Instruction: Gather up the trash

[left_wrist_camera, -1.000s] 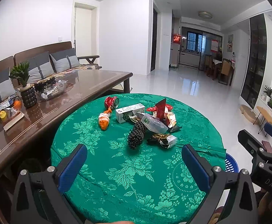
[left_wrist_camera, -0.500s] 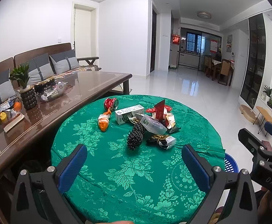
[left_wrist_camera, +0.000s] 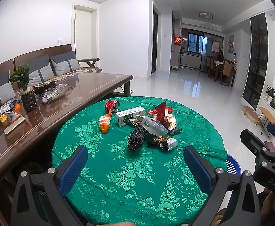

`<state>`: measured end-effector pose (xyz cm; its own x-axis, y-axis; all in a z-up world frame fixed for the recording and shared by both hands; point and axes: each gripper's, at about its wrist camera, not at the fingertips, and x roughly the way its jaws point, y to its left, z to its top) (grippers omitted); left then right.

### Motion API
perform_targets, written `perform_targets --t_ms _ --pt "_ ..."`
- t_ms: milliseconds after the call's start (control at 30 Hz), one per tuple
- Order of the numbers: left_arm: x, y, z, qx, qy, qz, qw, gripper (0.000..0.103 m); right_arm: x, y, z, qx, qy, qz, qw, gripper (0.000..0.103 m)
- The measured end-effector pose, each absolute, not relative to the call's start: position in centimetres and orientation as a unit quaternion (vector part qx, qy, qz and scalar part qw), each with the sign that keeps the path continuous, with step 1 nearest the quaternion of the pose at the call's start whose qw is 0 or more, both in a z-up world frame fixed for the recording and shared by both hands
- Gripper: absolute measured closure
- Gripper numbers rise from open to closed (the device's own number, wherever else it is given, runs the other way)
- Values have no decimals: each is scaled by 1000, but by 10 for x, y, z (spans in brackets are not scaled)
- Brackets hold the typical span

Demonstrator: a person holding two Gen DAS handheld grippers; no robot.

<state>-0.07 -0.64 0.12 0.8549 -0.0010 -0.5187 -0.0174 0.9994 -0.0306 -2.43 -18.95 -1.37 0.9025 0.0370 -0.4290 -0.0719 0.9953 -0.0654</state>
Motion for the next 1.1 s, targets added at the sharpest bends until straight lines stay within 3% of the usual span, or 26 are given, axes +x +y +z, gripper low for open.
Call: perform_targets --t_ms 1100 --pt "0 -11 -2 -3 263 16 965 0 -25 -191 -14 -40 219 26 975 0"
